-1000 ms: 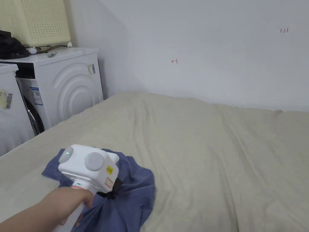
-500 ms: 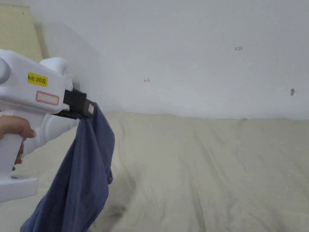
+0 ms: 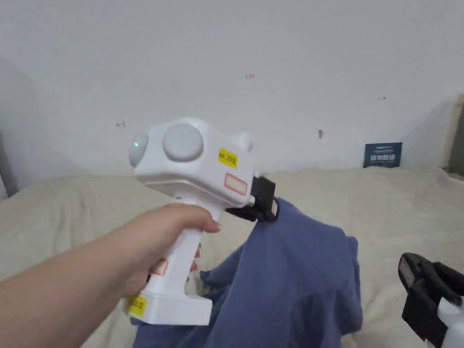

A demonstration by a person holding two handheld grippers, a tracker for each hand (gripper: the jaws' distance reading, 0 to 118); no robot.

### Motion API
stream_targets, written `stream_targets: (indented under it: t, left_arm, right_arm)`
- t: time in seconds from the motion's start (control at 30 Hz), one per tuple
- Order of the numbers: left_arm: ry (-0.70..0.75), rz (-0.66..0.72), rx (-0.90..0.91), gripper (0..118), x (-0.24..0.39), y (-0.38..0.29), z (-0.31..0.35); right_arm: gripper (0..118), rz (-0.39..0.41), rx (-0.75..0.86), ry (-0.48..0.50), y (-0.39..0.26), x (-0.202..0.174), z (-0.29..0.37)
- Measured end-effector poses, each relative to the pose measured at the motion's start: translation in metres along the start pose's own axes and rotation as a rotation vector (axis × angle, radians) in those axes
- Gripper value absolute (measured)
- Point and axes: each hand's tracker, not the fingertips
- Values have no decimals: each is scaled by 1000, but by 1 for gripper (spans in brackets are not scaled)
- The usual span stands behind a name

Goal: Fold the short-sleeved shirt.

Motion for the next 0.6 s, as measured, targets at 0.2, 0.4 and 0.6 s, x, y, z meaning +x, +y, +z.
stream_targets:
  t: [0.2,0.4,0.6]
  left_arm:
    - [89,1,-261,2,-9,-77,-154]
    - [14,101,-235,116,-15,-108,-171]
    - [32,121,-92,115,-24,-104,-121]
  right_arm:
    - [0,-7,-72,-56,-14,28,8]
    - [0,-5,-116,-88,-24,39,7]
    - [0,-42,-135,-96,-25,38,-1]
